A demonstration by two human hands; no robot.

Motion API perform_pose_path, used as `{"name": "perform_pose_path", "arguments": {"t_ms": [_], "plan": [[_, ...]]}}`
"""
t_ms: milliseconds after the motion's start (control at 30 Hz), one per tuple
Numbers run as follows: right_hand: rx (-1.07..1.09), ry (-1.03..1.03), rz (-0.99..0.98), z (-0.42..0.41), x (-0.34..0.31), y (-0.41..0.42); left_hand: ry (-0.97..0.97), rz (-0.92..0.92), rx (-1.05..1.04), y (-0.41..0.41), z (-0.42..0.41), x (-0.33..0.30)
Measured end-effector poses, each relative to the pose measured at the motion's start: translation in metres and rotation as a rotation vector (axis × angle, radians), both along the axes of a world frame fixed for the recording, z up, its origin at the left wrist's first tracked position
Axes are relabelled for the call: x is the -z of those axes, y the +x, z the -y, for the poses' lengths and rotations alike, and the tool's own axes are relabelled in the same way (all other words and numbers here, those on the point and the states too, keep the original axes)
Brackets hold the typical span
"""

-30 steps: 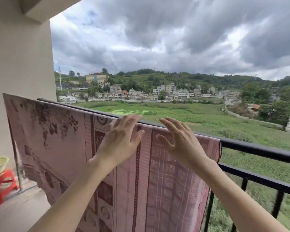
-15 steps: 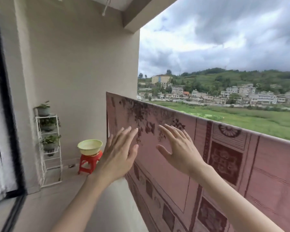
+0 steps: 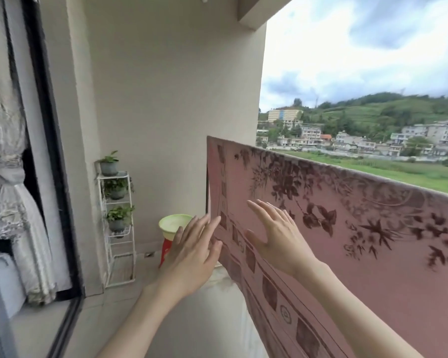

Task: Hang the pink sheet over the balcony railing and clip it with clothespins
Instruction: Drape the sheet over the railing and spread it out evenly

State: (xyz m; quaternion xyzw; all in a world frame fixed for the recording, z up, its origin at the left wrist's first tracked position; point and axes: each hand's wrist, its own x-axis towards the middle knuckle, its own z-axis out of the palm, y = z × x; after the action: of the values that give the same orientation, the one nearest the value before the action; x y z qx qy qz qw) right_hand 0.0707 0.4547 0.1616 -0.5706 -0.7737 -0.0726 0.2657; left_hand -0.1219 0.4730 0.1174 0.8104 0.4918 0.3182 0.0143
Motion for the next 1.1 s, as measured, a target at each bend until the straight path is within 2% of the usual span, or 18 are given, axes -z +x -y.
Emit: {"name": "perform_pose_path", "arguments": {"t_ms": [100, 200, 367, 567, 833, 1000, 1100], "plan": [[-0.01, -0.036, 0.029, -0.075, 0.005, -0.005, -0.045, 0.016, -0.002, -0.005, -0.072, 0.003], [-0.014, 0.0, 0.083, -0.154, -0.005, -0.003, 0.004, 0.013, -0.024, -0.006, -0.148, -0.011], [-0.022, 0.035, 0.047, -0.28, -0.024, -0.005, 0.015, -0.06, -0.069, -0.023, -0.264, -0.027], [-0.062, -0.028, 0.054, -0.42, -0.01, -0.033, -0.035, -0.07, -0.152, -0.051, -0.394, -0.018], [0.01, -0.03, 0.068, -0.628, 0.003, -0.073, -0.049, -0.058, -0.07, -0.094, -0.606, 0.022], [0.12, 0.006, 0.1, -0.768, -0.029, -0.096, 0.053, -0.026, -0.012, -0.13, -0.768, -0.005], [0.177, 0.017, 0.158, -0.838, -0.042, -0.099, 0.112, 0.022, 0.06, -0.125, -0.847, -0.02]]}}
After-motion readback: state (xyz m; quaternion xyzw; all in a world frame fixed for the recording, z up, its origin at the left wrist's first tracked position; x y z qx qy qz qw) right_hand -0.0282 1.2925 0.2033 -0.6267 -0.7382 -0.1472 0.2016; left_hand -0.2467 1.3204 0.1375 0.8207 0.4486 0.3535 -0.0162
